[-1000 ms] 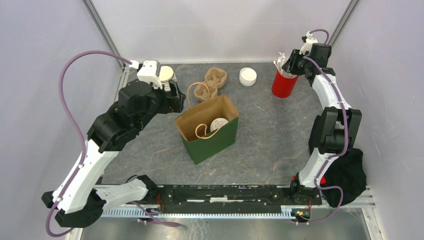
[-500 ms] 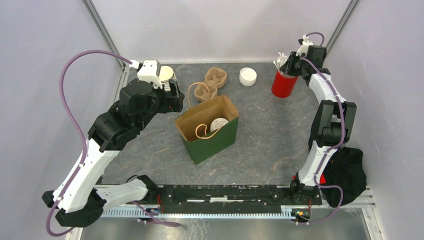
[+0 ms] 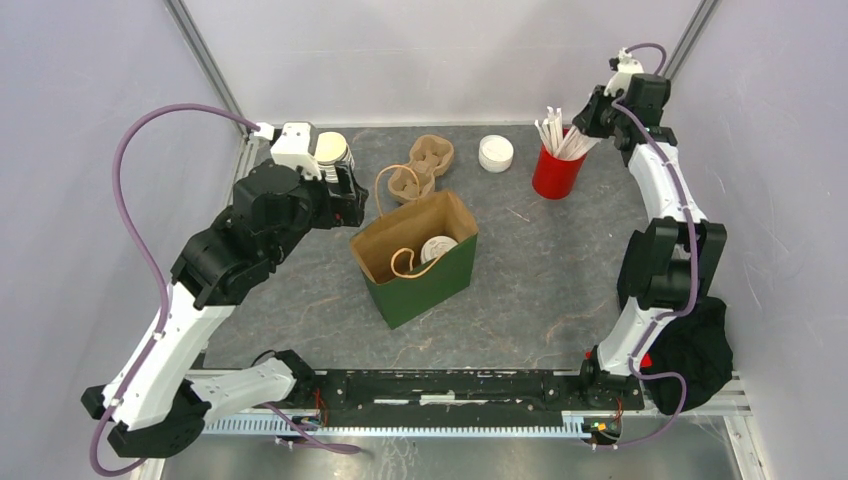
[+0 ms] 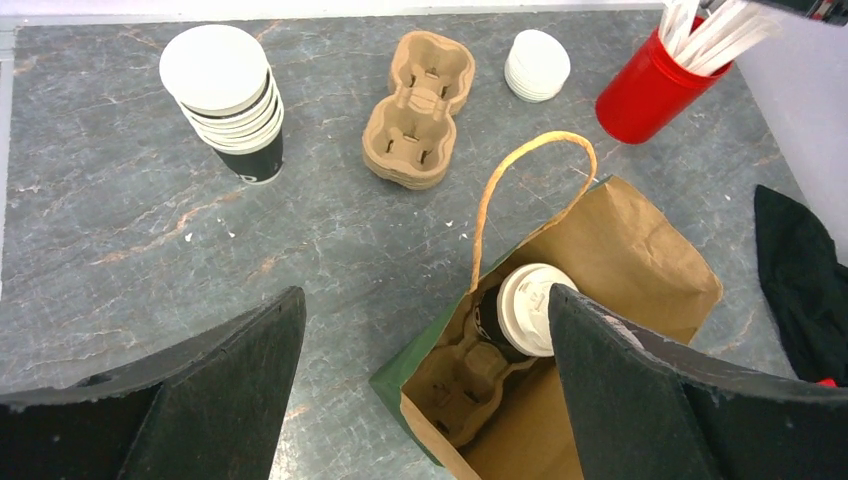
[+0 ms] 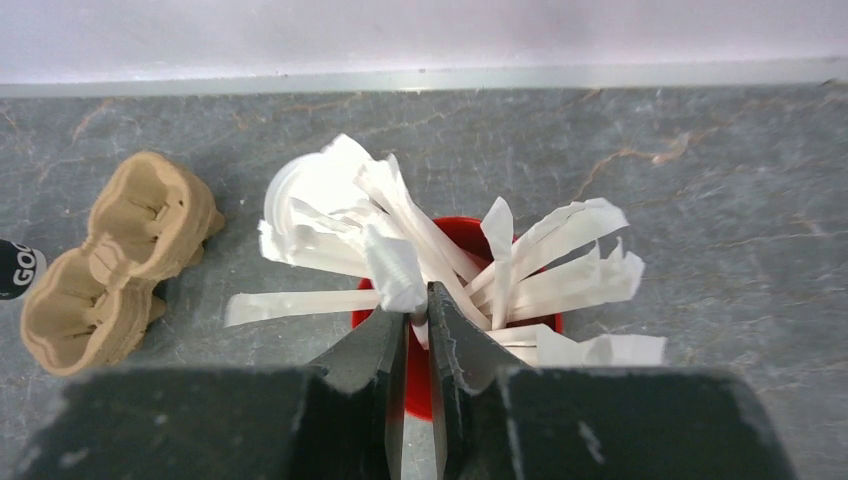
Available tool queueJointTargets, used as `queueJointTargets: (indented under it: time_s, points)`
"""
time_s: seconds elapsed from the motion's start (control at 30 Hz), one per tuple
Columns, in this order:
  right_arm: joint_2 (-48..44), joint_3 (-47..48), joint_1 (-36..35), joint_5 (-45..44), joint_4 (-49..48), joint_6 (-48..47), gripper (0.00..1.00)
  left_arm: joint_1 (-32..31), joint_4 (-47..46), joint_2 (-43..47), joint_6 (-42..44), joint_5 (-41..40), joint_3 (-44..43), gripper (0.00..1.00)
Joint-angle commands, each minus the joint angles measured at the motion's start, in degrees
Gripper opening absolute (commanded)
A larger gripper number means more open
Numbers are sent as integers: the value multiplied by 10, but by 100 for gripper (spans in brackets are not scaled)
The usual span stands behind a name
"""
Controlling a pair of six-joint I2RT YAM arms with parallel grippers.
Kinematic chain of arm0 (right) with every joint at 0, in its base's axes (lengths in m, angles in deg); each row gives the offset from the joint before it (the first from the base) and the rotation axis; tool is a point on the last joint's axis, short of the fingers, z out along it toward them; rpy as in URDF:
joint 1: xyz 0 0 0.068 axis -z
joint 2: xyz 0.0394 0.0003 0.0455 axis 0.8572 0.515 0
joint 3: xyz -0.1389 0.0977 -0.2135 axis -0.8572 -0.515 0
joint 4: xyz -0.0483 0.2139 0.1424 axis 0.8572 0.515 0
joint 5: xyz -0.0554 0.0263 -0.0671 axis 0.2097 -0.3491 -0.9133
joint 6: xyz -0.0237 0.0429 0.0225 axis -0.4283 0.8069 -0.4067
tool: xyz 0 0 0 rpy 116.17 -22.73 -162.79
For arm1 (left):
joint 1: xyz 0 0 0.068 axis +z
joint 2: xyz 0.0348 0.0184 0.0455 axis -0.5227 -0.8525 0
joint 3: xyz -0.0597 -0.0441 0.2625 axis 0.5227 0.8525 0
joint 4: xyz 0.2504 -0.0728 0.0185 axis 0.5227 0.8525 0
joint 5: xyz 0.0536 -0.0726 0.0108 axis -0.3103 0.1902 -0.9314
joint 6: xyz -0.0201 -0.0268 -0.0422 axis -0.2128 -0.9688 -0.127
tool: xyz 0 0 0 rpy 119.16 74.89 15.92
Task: Pack the takeout coffee
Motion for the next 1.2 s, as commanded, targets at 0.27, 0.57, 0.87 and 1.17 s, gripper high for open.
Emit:
queueJointTargets:
  time_s: [0.27, 0.57, 0.87, 1.17]
  points:
    - [-245, -6, 1, 8, -13, 122, 17, -1, -47, 32, 27, -1, -11, 97]
    - [-368, -185, -61, 150, -249, 419, 7, -2, -87, 33, -38, -30, -31, 100]
    - [-393, -195, -213, 154, -236, 425, 3, -1, -5, -10, -96, -20, -144, 100]
    - [-435, -286, -388, 6, -215, 300, 2, -1, 26, 27, -221, 49, -127, 100]
